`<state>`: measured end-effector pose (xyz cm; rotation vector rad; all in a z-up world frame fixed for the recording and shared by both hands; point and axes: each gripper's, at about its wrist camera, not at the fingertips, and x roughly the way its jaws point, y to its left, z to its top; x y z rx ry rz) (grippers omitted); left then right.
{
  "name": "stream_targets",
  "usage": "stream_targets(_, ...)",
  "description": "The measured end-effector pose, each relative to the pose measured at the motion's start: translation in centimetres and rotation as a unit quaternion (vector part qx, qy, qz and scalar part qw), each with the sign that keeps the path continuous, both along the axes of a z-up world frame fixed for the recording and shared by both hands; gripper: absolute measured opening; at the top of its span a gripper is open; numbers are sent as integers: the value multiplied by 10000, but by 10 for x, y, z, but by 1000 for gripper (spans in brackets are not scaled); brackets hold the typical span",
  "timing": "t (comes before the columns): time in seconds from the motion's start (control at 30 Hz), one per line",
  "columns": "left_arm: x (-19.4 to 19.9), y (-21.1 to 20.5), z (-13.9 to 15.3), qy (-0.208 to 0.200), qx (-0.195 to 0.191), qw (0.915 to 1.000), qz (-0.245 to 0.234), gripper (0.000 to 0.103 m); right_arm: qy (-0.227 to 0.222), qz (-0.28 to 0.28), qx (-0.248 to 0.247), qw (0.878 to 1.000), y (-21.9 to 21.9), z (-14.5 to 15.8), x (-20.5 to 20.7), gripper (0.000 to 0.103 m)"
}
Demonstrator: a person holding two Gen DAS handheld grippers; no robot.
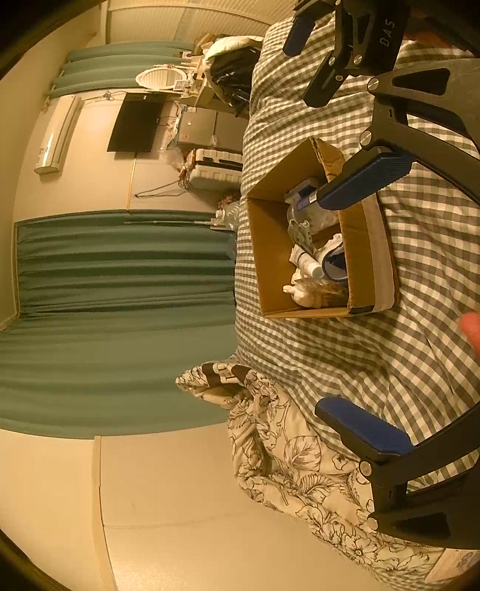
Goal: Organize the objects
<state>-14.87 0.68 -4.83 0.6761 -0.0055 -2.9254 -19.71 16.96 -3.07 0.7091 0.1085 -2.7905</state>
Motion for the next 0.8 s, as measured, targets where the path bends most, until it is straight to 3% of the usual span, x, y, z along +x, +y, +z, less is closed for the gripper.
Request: stream_targets(0.8, 2, -1, 1, 39, 8, 10000, 4, 103, -13, -5, 17, 10000, -2, 0, -1, 103)
